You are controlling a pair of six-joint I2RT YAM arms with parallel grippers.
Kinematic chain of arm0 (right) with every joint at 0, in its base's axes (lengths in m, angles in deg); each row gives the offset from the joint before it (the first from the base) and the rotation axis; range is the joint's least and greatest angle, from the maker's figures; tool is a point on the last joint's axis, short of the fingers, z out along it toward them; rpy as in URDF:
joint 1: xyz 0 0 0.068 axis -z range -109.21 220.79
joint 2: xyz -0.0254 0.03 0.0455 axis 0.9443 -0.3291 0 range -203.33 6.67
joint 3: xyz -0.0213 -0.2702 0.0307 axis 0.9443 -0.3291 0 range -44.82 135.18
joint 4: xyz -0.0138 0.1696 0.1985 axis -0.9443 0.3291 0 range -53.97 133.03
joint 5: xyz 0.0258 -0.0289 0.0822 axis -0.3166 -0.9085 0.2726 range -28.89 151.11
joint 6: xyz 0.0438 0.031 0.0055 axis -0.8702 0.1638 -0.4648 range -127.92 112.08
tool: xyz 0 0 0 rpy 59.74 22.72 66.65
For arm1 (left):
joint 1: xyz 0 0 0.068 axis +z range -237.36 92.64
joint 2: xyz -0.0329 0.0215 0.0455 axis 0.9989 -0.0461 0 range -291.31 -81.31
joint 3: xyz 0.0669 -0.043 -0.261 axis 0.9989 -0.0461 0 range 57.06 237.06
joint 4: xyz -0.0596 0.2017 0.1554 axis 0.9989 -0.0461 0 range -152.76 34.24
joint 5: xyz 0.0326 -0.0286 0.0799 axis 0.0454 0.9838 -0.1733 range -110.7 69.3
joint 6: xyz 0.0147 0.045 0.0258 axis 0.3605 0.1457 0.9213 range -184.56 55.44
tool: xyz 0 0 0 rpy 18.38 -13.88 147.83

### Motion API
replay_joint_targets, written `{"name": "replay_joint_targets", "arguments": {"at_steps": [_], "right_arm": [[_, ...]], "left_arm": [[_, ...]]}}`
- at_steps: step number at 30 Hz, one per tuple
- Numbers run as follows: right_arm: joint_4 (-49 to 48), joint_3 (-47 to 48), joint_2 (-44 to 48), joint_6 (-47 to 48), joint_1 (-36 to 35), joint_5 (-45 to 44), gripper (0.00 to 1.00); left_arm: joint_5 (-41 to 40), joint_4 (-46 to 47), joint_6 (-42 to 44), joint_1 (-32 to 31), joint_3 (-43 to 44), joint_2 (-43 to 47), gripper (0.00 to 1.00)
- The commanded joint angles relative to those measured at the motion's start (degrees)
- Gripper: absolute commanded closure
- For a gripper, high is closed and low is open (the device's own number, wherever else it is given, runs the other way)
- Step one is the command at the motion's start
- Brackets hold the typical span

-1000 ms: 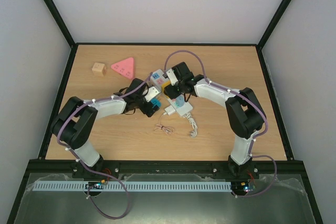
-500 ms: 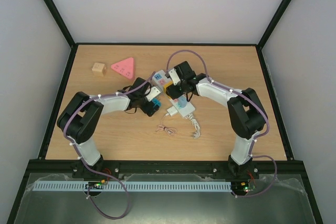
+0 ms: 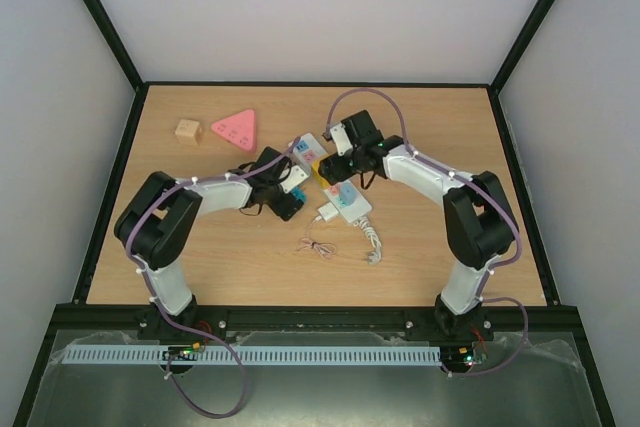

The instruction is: Pull the plug off the socket

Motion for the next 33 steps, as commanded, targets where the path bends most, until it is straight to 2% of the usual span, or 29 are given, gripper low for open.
{"name": "replay_joint_targets", "arguments": {"at_steps": [1,7,13,24,29,33], "right_arm": [[0.19,1.31,3.45,-0.73,1.46,0.04,0.17],[0.03,1.07,4.15,-0.68,3.38,0.67,0.16],[-0.24,0.59,5.56,-1.31,6.1,3.05,0.15],[0.25,3.2,7.75,-3.21,9.75,9.54,0.01],[1.27,6.75,8.77,-4.35,10.29,13.28,0.02],[0.62,8.26,9.33,-6.79,10.3,16.77,0.02]], "left_arm": [[-0.82,-1.46,1.96,-0.34,2.31,-2.22,0.09],[-0.87,-1.99,2.58,-0.18,3.46,-3.25,0.15],[3.51,-2.49,2.11,1.76,2.95,-1.54,0.32],[13.27,-3.35,6.97,4.3,0.71,13.29,0.45],[15.91,-7.0,10.63,4.32,1.15,21.46,0.47],[17.14,-13.16,14.07,4.32,4.06,23.49,0.47]]}}
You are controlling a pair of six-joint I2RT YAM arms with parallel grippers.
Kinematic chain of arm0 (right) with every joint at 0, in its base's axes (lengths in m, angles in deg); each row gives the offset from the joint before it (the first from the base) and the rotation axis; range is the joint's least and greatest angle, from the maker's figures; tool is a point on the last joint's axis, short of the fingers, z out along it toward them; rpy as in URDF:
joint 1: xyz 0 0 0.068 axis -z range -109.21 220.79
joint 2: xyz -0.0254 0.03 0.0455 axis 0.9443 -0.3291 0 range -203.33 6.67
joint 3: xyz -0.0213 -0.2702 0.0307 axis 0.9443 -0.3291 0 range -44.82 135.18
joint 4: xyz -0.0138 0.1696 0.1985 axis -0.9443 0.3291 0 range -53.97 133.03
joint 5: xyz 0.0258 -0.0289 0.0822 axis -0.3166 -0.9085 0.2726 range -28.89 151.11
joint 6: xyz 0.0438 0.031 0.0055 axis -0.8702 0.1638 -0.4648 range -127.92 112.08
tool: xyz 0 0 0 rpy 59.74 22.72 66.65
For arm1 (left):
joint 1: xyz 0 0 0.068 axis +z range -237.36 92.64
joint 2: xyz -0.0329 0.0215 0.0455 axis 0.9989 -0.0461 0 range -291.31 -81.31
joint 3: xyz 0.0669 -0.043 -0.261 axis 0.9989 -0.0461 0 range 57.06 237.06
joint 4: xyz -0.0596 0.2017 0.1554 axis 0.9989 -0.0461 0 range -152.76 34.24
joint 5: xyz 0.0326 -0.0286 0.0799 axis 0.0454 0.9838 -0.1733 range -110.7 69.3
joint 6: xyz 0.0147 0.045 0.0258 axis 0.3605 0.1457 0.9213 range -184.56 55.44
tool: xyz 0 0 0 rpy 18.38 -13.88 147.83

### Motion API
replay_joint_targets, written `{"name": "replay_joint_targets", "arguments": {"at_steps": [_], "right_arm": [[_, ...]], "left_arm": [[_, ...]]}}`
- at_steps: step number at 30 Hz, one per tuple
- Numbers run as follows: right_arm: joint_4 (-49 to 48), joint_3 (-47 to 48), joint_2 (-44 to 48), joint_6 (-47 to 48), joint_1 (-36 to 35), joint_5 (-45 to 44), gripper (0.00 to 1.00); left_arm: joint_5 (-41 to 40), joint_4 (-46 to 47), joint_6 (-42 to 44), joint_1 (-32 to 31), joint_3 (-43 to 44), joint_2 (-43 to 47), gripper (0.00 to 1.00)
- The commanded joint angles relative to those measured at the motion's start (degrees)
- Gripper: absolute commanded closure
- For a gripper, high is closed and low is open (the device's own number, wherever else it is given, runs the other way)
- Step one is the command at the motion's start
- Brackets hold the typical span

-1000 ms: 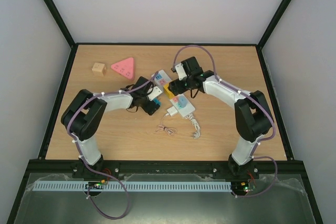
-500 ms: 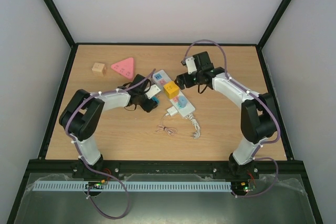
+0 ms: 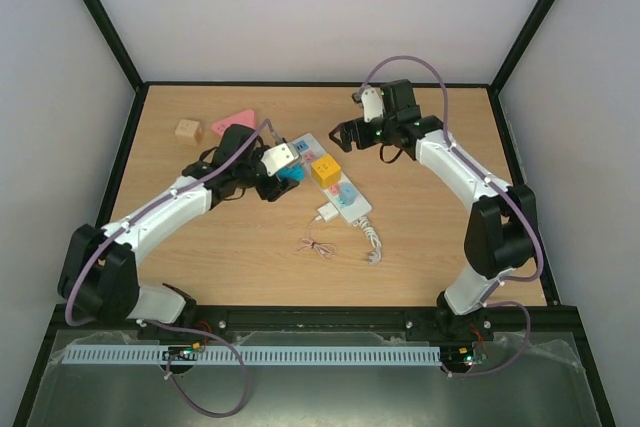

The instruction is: Pull the plug off the socket

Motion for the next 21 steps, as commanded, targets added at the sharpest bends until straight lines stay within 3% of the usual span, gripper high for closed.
{"name": "replay_joint_targets", "arguments": {"at_steps": [1,10,21], "right_arm": [[-0.34,2.8,3.26,-3.63,0.32,5.21,0.02],[-10.94,-1.66,3.11,-14.35,-0.5,11.78,0.02],[-12.11,-4.5,5.02,-11.35,-6.03,10.2,0.02]], "left_arm": [[3.58,-7.67,5.42,0.28,2.91,2.21,0.48],[9.48,-12.23,0.74,1.71,7.36,4.96,0.49],[15.75,-8.18,-6.44,4.6,8.55,4.55,0.49]]}}
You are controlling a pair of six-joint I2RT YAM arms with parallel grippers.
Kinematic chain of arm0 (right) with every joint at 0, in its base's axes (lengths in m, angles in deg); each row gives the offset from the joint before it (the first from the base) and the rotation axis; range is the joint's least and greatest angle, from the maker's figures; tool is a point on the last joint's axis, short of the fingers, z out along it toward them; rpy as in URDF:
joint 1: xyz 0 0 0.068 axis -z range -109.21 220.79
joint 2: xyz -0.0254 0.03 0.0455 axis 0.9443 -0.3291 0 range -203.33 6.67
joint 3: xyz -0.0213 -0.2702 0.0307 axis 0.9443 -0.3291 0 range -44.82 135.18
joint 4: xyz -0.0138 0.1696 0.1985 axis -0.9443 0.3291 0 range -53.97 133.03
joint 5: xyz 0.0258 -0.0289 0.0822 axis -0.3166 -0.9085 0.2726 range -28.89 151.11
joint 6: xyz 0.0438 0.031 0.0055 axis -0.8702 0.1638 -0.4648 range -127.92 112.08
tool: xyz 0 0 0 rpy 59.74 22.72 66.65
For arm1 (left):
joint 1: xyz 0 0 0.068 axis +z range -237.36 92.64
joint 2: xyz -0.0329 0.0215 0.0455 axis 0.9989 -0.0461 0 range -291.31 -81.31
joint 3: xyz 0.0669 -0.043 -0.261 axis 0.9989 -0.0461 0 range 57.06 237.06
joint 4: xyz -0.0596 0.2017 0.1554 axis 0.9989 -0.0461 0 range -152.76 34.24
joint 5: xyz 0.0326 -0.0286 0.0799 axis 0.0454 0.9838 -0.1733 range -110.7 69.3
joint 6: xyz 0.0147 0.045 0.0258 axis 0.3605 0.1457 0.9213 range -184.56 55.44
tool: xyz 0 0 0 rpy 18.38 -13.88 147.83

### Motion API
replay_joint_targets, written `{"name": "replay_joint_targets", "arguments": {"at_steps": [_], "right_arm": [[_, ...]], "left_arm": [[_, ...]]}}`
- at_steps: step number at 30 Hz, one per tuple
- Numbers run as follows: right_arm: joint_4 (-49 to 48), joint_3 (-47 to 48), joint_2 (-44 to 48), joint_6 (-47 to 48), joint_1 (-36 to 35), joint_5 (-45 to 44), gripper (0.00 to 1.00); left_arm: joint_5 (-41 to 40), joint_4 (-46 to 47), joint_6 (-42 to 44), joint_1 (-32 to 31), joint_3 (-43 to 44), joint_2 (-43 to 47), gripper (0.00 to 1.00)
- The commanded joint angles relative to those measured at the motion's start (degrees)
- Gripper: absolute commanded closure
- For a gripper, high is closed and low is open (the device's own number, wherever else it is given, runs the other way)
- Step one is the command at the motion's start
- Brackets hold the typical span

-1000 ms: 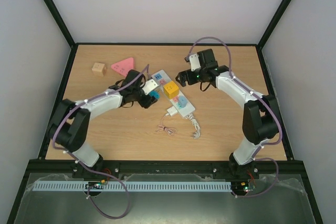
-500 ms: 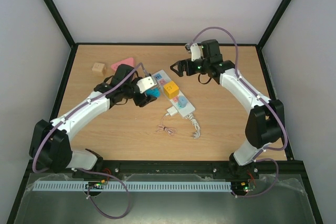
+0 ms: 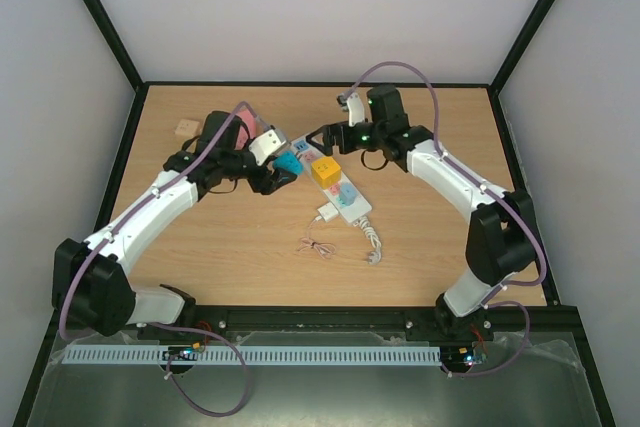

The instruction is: Pull the plug off the socket

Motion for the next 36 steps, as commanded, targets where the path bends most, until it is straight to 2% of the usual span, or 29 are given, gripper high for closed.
{"name": "replay_joint_targets", "arguments": {"at_steps": [1,36], "right_arm": [[-1.96,-1.77,2.63,1.39,-1.9,0.02,0.02],[0.07,-3.32,3.76,3.87,-4.2,3.79,0.02]], "left_arm": [[3.59,1.82,-3.23,0.73,2.26,0.64,0.5],[4.02,3.83,-5.04,1.25,1.39,-0.41,0.5]]}}
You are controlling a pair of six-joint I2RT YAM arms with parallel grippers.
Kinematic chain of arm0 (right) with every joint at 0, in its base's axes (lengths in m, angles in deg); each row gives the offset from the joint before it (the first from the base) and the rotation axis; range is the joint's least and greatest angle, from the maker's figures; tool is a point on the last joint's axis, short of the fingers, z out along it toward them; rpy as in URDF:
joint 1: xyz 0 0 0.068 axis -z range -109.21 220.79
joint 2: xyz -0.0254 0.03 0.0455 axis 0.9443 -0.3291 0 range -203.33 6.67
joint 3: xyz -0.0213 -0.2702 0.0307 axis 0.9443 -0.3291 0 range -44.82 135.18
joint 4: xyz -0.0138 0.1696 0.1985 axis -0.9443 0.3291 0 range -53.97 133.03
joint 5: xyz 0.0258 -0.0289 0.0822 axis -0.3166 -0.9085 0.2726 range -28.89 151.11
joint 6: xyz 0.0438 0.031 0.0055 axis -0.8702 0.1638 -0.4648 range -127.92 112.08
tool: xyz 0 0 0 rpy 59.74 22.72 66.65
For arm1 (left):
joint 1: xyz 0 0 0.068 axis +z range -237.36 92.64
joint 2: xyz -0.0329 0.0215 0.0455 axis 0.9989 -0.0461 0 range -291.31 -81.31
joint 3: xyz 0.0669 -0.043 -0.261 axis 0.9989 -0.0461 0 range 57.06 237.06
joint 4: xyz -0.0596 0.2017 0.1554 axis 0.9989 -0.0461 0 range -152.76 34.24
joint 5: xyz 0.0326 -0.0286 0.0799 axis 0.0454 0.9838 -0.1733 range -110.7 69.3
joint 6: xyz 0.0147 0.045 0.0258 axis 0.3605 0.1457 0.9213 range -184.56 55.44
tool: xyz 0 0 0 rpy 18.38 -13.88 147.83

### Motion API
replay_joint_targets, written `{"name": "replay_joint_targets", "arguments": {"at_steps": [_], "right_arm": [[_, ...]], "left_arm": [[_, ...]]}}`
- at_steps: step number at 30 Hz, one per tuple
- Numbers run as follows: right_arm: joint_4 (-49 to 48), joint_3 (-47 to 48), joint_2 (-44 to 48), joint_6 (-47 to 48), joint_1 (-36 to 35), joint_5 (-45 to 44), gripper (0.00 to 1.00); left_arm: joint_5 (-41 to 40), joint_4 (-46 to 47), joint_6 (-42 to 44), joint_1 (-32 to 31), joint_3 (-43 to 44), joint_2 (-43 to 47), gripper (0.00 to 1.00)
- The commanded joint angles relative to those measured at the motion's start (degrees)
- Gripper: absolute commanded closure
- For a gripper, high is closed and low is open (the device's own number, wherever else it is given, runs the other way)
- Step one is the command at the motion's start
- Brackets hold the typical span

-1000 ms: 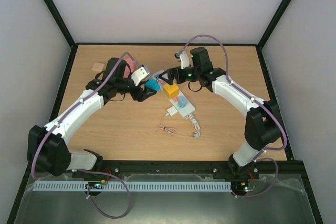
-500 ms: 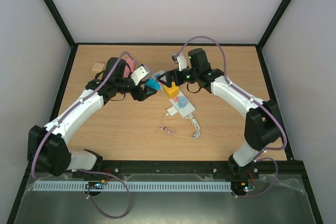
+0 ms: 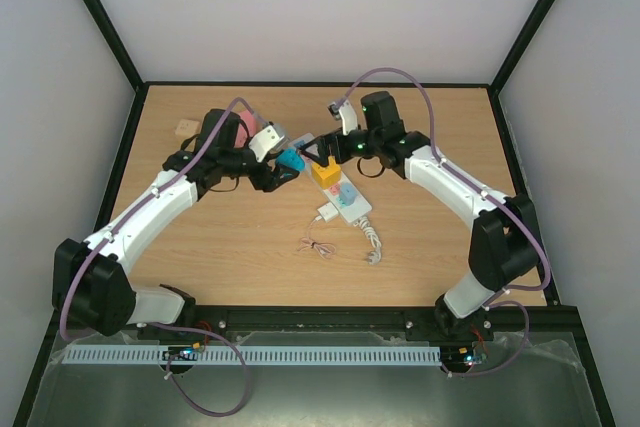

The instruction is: Pull the plug off the socket

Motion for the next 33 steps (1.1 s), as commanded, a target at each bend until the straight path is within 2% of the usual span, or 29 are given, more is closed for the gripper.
{"name": "replay_joint_targets", "arguments": {"at_steps": [1,18,22,28,33], "right_arm": [[-0.1,-0.82,1.6,0.76,-0.55,2.25,0.02],[0.67,-0.94,-0.04,0.58,-2.69,2.98,0.0],[1.88,-0.3,-1.24,0.13,-2.69,2.72,0.05],[2.65,0.69,-2.58,-1.61,-2.69,9.64,0.08],[2.94,1.04,-0.89,-1.84,-2.69,15.2,0.03]], "left_arm": [[0.99,1.36,-0.56,0.31,1.28,-0.43,0.5],[-0.29,0.44,1.47,0.31,1.32,-0.48,0.51],[-1.71,-0.62,3.5,0.31,1.66,-0.19,0.51],[-5.21,-2.42,8.17,0.22,1.86,0.15,0.52],[-6.41,-3.33,10.35,0.22,1.47,0.44,0.52]]}}
